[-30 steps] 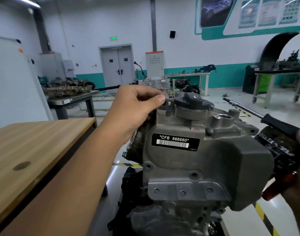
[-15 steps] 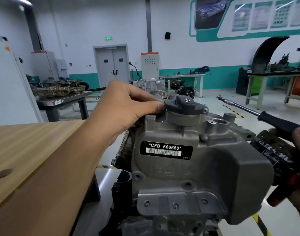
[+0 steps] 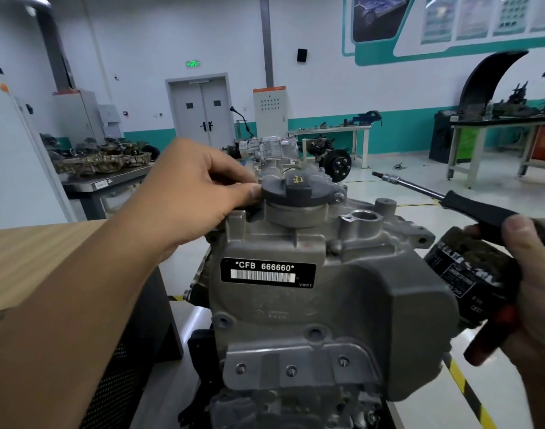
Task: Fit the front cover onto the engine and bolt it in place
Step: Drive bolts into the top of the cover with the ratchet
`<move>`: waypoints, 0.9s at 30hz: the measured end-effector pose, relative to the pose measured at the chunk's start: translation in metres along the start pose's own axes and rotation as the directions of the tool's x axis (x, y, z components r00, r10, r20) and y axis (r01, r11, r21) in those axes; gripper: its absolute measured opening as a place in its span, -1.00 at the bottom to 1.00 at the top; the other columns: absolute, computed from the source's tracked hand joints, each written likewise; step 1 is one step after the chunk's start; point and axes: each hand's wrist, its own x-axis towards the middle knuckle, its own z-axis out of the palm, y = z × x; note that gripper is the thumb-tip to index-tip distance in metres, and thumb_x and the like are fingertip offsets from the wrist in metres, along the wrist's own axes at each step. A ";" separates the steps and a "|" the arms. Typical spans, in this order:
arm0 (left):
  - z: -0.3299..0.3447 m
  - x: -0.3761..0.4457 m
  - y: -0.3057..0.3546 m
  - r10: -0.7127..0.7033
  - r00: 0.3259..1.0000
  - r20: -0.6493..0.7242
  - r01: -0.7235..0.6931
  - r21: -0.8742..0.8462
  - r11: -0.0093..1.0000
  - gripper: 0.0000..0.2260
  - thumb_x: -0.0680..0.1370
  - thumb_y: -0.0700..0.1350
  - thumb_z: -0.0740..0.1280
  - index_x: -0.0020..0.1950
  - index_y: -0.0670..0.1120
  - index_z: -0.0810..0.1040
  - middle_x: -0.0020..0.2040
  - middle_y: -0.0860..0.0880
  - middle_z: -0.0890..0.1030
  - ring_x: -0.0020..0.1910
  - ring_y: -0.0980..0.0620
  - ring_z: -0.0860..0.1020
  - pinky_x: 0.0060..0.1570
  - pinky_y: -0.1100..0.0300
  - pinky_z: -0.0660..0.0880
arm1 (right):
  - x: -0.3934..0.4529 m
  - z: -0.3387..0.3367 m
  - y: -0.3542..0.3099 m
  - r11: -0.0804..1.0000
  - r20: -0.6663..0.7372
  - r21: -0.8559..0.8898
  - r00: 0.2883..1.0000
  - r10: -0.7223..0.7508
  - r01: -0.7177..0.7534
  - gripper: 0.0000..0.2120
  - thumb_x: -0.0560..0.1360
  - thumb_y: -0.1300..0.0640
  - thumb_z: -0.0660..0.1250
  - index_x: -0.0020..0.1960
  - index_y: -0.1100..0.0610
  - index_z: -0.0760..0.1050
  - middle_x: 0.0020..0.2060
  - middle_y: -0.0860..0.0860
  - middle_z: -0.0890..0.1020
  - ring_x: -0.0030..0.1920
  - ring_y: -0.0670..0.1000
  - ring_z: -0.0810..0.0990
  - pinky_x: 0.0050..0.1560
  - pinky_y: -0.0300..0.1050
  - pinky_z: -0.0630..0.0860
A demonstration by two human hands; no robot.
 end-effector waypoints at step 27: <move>0.083 -0.105 -0.071 -0.249 0.913 -0.325 0.054 -0.508 0.860 -0.52 0.57 0.24 0.16 -0.18 -0.13 0.60 -0.28 -0.12 0.62 -0.28 -0.02 0.59 -0.32 0.07 0.51 | -0.038 0.013 0.034 0.880 -0.145 0.475 0.984 0.101 -0.020 -0.45 0.47 -0.32 0.40 0.36 -0.06 0.52 0.26 0.06 0.67 0.15 0.15 0.70 0.06 0.20 0.66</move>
